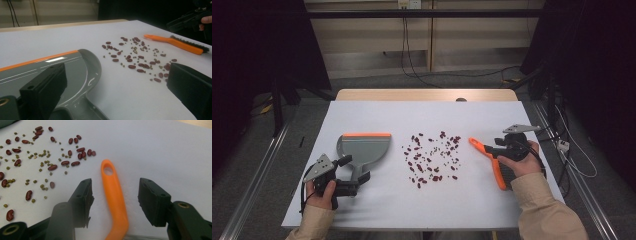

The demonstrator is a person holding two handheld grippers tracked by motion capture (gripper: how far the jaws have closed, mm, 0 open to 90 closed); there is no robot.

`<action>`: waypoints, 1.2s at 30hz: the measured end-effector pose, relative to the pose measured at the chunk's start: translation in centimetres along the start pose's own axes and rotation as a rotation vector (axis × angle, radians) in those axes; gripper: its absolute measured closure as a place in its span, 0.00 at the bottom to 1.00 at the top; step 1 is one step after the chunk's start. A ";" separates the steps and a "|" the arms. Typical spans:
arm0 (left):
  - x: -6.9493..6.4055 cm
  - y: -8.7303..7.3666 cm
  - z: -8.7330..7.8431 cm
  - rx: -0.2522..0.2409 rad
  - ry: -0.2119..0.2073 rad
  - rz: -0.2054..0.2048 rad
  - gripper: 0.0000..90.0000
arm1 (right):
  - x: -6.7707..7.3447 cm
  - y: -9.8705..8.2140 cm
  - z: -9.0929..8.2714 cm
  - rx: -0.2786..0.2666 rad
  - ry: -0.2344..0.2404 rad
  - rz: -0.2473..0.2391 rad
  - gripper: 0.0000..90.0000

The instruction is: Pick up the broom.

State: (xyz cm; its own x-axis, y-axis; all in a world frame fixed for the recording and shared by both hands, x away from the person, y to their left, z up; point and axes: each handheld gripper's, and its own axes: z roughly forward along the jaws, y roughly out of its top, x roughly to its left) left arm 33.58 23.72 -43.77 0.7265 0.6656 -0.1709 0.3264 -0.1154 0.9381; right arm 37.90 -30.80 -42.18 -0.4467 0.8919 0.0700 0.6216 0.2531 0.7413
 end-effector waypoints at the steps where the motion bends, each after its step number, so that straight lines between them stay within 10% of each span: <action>1: 0.0 0.0 0.0 0.001 0.000 -0.003 0.03 | 0.0 0.1 0.1 0.015 -0.005 0.006 0.51; 27: 0.0 -0.1 0.4 0.007 -0.010 -0.011 0.03 | -0.6 0.5 3.9 0.337 0.007 -0.024 0.74; 36: -0.1 0.1 0.2 -0.002 -0.003 -0.003 0.03 | -1.1 0.9 4.1 0.357 0.037 -0.002 0.78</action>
State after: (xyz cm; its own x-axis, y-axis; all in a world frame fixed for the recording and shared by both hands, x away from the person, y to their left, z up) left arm 33.68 23.49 -43.77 0.7272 0.6639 -0.1745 0.3272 -0.1118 0.9383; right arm 41.59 -29.99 -44.33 -0.4666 0.8790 0.0976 0.8036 0.3753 0.4620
